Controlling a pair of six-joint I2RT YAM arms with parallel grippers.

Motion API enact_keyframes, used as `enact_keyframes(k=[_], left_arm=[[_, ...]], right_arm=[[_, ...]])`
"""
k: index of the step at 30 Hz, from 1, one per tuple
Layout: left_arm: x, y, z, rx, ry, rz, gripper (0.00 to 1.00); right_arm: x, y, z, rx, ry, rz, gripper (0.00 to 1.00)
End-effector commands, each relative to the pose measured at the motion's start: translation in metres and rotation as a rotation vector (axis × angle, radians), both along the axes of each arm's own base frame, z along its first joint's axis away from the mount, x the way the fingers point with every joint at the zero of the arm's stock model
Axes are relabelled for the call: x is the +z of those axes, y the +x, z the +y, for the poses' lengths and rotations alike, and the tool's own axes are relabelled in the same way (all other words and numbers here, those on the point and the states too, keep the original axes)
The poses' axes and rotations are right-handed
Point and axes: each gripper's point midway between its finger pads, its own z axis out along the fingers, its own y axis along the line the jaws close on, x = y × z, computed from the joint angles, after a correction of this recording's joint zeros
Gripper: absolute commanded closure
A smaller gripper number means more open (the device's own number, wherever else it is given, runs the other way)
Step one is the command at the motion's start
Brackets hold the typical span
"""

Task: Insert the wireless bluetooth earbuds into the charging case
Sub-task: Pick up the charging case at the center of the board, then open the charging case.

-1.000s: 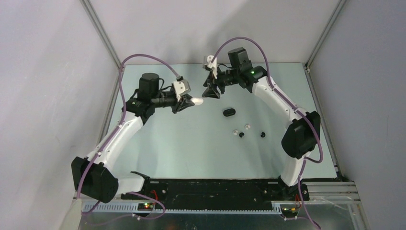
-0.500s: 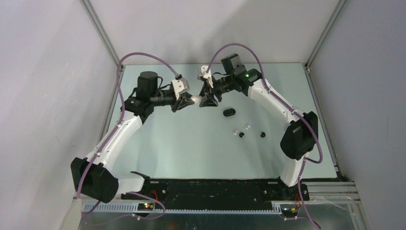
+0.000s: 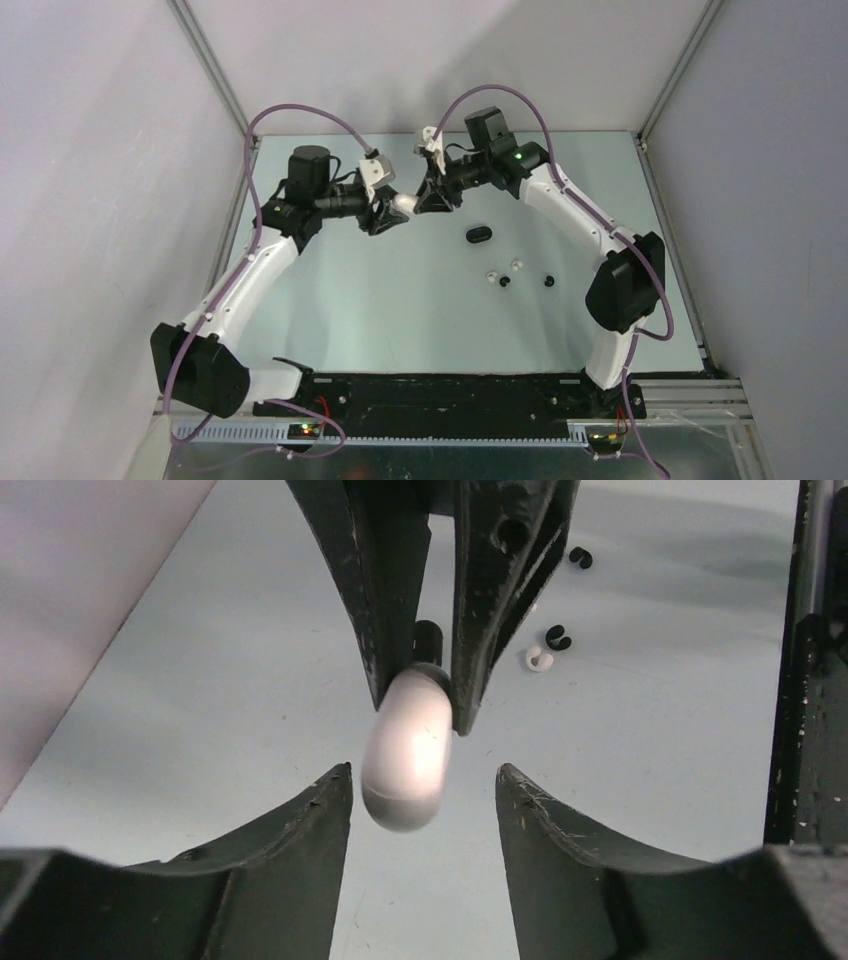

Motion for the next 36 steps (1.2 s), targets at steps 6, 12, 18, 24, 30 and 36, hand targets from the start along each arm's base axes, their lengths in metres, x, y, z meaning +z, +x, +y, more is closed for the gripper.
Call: enact_keyframes(k=[6,12,18,24,30,36], left_arm=[[0.016,0.005,0.006,0.027,-0.104,0.109,0.43],[0.020,0.009,0.002,0.019,-0.127,0.149,0.42],[0.023,0.011,-0.003,0.012,-0.152,0.197,0.47],[0.022,0.010,-0.004,0.001,-0.159,0.214,0.70],[0.022,0.010,-0.004,-0.004,-0.160,0.212,0.65],[0.022,0.010,-0.004,-0.009,-0.159,0.209,0.59]], right_arm=[[0.027,0.007,-0.004,-0.038,0.086,0.026,0.82],[0.026,0.002,0.001,-0.020,0.088,0.037,0.82],[0.027,-0.004,0.005,-0.008,0.088,0.037,0.82],[0.026,-0.005,0.006,-0.014,0.086,0.045,0.81],[0.029,0.006,0.006,-0.068,0.112,0.102,0.81],[0.031,0.012,0.003,-0.082,0.126,0.115,0.81]])
